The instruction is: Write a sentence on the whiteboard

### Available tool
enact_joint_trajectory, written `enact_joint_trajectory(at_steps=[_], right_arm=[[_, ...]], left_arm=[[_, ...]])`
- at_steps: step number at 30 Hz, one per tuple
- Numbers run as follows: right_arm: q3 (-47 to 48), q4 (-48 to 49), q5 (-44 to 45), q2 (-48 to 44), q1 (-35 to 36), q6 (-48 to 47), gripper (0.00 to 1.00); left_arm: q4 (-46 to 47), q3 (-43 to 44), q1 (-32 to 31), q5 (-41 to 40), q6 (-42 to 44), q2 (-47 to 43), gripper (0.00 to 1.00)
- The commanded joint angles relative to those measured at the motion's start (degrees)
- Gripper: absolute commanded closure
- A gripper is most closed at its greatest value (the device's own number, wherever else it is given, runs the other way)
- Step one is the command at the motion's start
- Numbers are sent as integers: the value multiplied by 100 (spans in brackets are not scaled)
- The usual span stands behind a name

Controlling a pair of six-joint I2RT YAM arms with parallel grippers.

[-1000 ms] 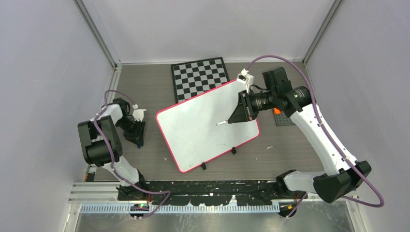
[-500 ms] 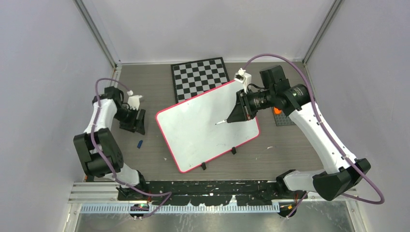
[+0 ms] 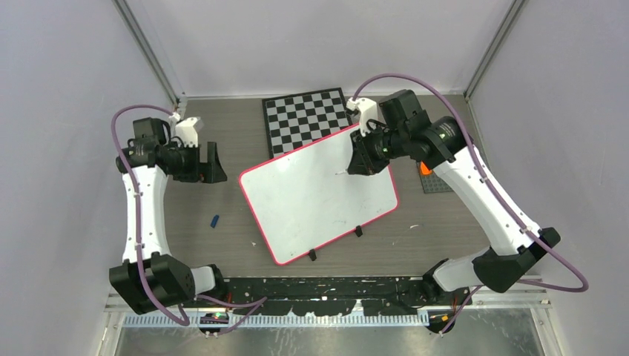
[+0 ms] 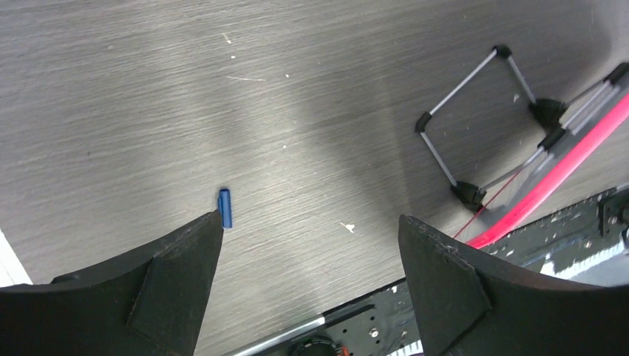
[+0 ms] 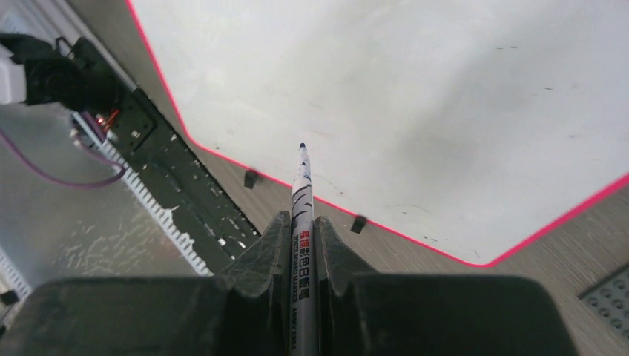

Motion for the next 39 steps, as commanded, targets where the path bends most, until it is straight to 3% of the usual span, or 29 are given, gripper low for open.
enact_joint_trajectory(at_steps=[1, 6, 12, 19, 26, 32, 39], right_arm=[[-10, 537, 851, -593, -24, 259, 100], [-123, 629, 645, -744, -119, -27, 100], [23, 416, -367, -427, -77, -99, 100], [-143, 795, -688, -327, 388, -93, 100], [-241, 1171, -304, -120, 943, -95, 100], [177, 1122, -123, 122, 1199, -248, 100], [-223, 1382, 79, 103, 1646, -306, 100]], left_arm=[[554, -14, 21, -549, -1021, -322, 10], [1022, -183, 42, 13, -1001, -870, 0], [457, 81, 30, 1413, -487, -952, 0], [569, -258, -133, 2644, -433, -928, 0], [1050, -583, -748, 2638, -761, -735, 2], [1215, -573, -900, 2843, -880, -428, 7], [1243, -679, -1039, 2665, -810, -363, 11]])
